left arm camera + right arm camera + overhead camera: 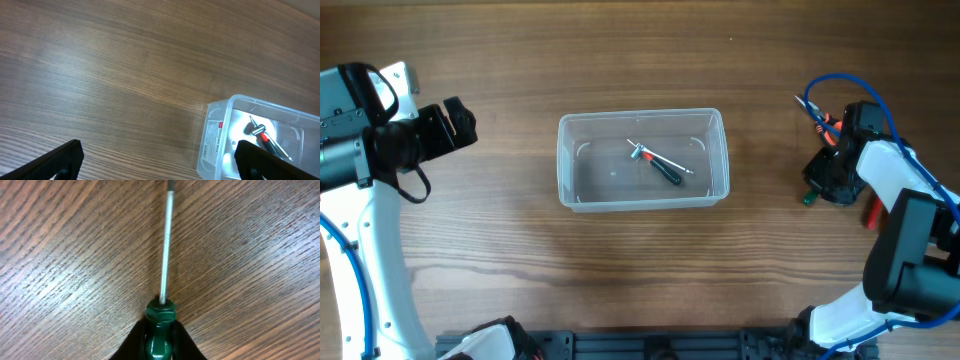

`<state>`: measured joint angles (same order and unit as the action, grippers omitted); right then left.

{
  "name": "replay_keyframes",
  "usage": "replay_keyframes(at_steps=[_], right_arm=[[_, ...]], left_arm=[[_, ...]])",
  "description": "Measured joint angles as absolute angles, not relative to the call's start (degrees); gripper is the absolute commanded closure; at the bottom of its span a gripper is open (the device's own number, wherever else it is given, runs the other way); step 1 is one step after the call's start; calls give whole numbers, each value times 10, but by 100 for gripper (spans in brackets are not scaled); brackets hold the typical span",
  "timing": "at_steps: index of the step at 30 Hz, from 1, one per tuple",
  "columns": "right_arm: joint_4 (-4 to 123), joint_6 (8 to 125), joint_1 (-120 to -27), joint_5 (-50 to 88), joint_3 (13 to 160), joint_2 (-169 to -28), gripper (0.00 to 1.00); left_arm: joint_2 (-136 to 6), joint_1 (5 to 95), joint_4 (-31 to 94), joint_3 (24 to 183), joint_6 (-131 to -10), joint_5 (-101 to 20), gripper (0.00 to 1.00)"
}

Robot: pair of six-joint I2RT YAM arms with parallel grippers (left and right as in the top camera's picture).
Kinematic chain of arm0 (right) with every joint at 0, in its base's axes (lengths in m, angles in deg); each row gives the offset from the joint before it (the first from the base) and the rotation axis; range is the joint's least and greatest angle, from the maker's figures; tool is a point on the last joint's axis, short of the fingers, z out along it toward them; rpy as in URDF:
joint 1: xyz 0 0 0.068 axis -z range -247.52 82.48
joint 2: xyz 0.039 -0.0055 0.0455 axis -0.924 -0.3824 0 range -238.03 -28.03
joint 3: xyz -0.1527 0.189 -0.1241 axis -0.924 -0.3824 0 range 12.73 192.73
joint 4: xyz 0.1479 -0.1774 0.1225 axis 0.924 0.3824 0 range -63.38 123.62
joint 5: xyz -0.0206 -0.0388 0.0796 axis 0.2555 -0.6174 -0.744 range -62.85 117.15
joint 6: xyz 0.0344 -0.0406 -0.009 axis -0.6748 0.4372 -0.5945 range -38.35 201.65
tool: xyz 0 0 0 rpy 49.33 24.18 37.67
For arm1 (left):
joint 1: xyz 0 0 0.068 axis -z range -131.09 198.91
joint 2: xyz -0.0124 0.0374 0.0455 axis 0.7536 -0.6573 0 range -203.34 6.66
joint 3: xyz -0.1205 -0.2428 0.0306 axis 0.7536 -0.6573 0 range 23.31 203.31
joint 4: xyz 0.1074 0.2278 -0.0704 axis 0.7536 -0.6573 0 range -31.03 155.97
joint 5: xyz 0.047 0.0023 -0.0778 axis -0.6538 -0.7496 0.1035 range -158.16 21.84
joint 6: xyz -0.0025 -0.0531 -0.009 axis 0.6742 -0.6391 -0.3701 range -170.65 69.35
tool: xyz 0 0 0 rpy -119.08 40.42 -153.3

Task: Pack container
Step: 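Grasp the green screwdriver with the right gripper, then lower the green screwdriver into the container and release it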

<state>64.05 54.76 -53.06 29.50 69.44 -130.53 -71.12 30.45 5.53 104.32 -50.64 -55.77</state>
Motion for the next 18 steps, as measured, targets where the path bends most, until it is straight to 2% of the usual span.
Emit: replay_keyframes(at_steps=[1,2,13,18], right_arm=[[640,548,-530,293,694,-1305,95],[640,548,-531,292,694,-1305,96],[642,552,-531,285,696,-1304,96],[700,580,-538,257,708,-1262,96]], left_arm=[[-711,304,55,1043,-506,-558,0],[-711,304,55,1043,-506,-558,0],[-711,304,55,1043,-505,-558,0],[-711,304,54,1043,-505,-558,0]])
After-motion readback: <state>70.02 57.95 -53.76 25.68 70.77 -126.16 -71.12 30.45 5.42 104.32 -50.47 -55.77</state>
